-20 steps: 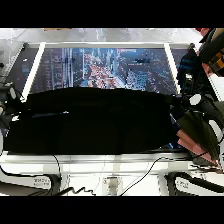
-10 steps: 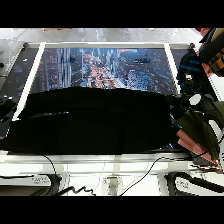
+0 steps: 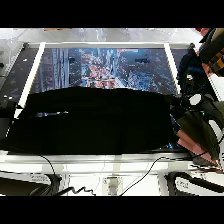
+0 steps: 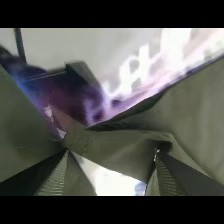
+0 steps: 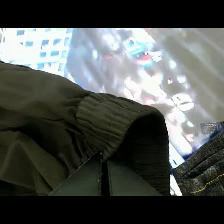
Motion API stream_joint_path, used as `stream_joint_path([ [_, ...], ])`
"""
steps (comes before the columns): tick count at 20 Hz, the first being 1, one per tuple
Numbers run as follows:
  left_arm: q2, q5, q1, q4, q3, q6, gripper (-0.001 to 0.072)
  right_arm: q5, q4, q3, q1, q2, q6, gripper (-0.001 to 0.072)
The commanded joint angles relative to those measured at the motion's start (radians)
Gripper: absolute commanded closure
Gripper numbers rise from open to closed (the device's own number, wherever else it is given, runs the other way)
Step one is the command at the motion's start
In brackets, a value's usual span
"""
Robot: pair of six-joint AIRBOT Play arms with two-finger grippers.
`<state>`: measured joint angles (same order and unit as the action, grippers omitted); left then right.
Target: Fold the clothes and pants, and hang the long-sleeved shirts on hangers.
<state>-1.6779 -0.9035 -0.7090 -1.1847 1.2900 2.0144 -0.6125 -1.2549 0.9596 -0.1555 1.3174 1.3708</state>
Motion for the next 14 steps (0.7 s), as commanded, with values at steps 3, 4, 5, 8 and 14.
stream_joint_path([
  [3,-0.061,0.112,-0.002,0.071,0.000,0.039,0.0280,-0.006,0.002,0.000,0.000,0.000,0.008,0.0691],
  [4,-0.061,0.159,-0.002,0.072,0.001,0.039,0.0449,-0.006,0.002,0.000,0.000,0.000,0.008,0.0692],
  [5,-0.060,0.212,-0.002,0.072,0.002,0.035,0.0649,-0.006,0.002,0.000,0.000,0.000,0.008,0.0692],
  [8,-0.047,0.308,0.002,0.074,0.003,-0.045,0.0698,-0.005,0.002,0.000,0.000,0.000,0.008,0.0691],
  [14,0.033,0.376,0.011,0.145,0.098,-0.447,0.0699,0.066,0.055,0.000,0.000,0.000,0.008,0.0692],
])
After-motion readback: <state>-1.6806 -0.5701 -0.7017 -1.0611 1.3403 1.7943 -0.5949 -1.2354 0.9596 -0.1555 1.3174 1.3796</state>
